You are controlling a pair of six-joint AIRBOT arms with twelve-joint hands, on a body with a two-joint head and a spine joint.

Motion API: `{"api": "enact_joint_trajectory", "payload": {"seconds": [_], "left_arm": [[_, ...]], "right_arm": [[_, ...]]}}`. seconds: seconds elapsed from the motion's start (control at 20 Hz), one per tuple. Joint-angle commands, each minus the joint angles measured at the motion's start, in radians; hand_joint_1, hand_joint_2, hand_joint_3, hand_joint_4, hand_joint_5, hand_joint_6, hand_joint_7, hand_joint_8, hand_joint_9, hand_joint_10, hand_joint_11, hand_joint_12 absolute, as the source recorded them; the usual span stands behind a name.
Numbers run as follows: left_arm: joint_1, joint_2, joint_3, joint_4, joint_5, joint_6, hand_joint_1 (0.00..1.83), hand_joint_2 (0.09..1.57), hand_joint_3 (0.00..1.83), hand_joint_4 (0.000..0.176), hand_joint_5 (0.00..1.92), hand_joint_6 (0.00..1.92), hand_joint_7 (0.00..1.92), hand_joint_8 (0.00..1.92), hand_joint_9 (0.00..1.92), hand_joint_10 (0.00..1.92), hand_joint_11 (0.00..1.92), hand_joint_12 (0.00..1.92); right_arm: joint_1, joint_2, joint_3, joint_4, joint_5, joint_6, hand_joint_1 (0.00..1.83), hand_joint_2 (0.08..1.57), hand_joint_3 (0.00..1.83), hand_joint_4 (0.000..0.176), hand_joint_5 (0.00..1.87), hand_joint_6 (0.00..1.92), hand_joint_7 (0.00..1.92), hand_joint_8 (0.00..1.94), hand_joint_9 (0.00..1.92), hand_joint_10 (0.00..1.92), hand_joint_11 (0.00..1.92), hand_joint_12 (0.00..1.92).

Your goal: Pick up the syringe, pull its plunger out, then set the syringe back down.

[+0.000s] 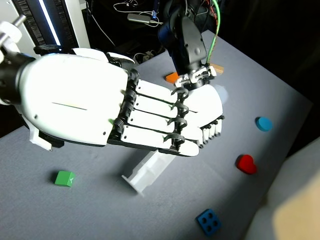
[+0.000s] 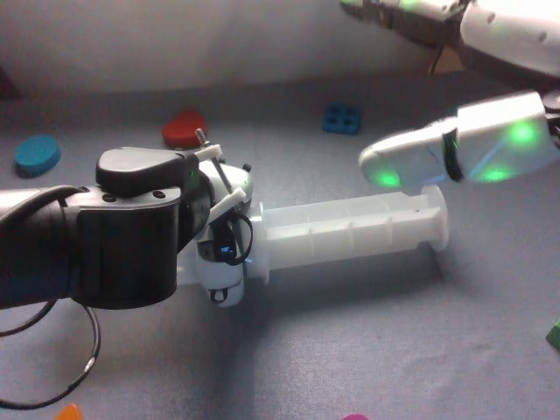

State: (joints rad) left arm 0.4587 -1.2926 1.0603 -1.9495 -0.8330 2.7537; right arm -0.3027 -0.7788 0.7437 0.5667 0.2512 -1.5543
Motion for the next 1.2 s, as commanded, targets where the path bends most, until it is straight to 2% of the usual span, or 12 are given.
{"api": "enact_joint_trajectory", "payload": {"seconds": [0.0,0.05,0.1,0.15,0.4,0.55,0.75,0.9,1.0,1.05,1.1,1.15], "left_arm": [[-0.003,0.000,0.008,0.073,-0.009,-0.013,1.33,1.25,0.00,0.000,0.74,1.37,0.70,1.38,0.63,1.57,0.45,1.53],[0.001,-0.002,0.015,0.074,0.014,-0.028,1.33,1.25,0.00,0.000,0.74,1.36,0.71,1.38,0.64,1.57,0.45,1.54],[0.004,-0.006,0.019,0.079,0.025,-0.028,1.33,1.25,0.00,0.000,0.73,1.36,0.71,1.37,0.64,1.57,0.45,1.54],[0.006,-0.012,0.025,0.098,0.042,-0.028,1.33,1.24,0.00,0.000,0.72,1.37,0.72,1.37,0.64,1.57,0.45,1.54],[0.010,-0.024,0.041,0.150,0.086,-0.050,1.33,1.24,0.00,0.000,0.72,1.36,0.75,1.33,0.66,1.56,0.45,1.53],[0.009,-0.026,0.049,0.150,0.092,-0.053,1.33,1.24,0.00,0.000,0.73,1.35,0.74,1.34,0.65,1.56,0.44,1.53],[0.008,-0.025,0.047,0.150,0.092,-0.054,1.33,1.24,0.00,0.000,0.71,1.38,0.72,1.37,0.65,1.57,0.44,1.54],[0.008,-0.025,0.046,0.150,0.092,-0.054,1.33,1.25,0.00,0.000,0.71,1.38,0.73,1.37,0.64,1.58,0.43,1.60],[0.009,-0.025,0.045,0.150,0.091,-0.055,1.31,1.26,0.00,0.000,0.72,1.34,0.72,1.40,0.57,1.65,0.39,1.59],[0.009,-0.025,0.044,0.150,0.091,-0.056,1.15,1.28,0.00,0.000,0.67,1.41,0.68,1.49,0.44,1.30,0.36,1.55],[0.010,-0.025,0.044,0.150,0.091,-0.056,1.11,1.31,0.00,0.014,0.61,1.48,0.66,1.54,0.43,1.09,0.32,1.49],[0.011,-0.025,0.044,0.150,0.091,-0.058,1.02,1.31,0.00,0.000,0.62,1.50,0.50,0.98,0.42,0.90,0.25,1.41]], "right_arm": [[0.010,-0.014,-0.014,0.109,0.180,-0.110,0.17,0.89,0.00,0.000,0.00,0.00,0.00,0.00,0.00,0.00,0.00,0.18],[0.016,-0.029,-0.027,0.309,0.225,-0.294,0.17,0.89,0.00,0.000,0.00,0.00,0.00,0.00,0.00,0.00,0.00,0.18],[0.024,-0.038,-0.035,0.394,0.244,-0.375,0.17,0.89,0.00,0.000,0.00,0.00,0.00,0.00,0.00,0.00,0.00,0.18],[0.024,-0.044,-0.044,0.435,0.261,-0.409,0.17,0.89,0.00,0.000,0.00,0.00,0.00,0.00,0.00,0.00,0.00,0.18],[0.016,-0.061,-0.093,0.479,0.300,-0.479,0.17,0.90,0.00,0.000,0.00,0.00,0.00,0.00,0.00,0.00,0.00,0.16],[0.029,-0.075,-0.114,0.580,0.317,-0.523,0.18,0.90,0.00,0.000,0.00,0.00,0.00,0.00,0.00,0.00,0.00,0.16],[0.019,-0.091,-0.138,0.584,0.350,-0.527,0.19,0.90,0.00,0.000,0.00,0.00,0.00,0.00,0.00,0.00,0.00,0.14],[0.016,-0.111,-0.140,0.584,0.378,-0.528,0.18,0.91,0.00,0.000,0.00,0.00,0.00,0.00,0.00,0.00,0.00,0.26],[0.018,-0.116,-0.140,0.584,0.380,-0.530,0.18,0.91,0.00,0.000,0.00,0.00,0.00,0.00,0.00,0.00,0.00,0.27],[0.019,-0.117,-0.140,0.584,0.380,-0.530,0.18,0.91,0.00,0.000,0.00,0.00,0.00,0.00,0.00,0.00,0.00,0.27],[0.018,-0.117,-0.140,0.584,0.380,-0.530,0.18,0.91,0.00,0.000,0.00,0.00,0.00,0.00,0.00,0.00,0.00,0.27],[0.016,-0.117,-0.140,0.584,0.381,-0.530,0.18,0.91,0.00,0.000,0.00,0.00,0.00,0.00,0.00,0.00,0.00,0.27]]}}
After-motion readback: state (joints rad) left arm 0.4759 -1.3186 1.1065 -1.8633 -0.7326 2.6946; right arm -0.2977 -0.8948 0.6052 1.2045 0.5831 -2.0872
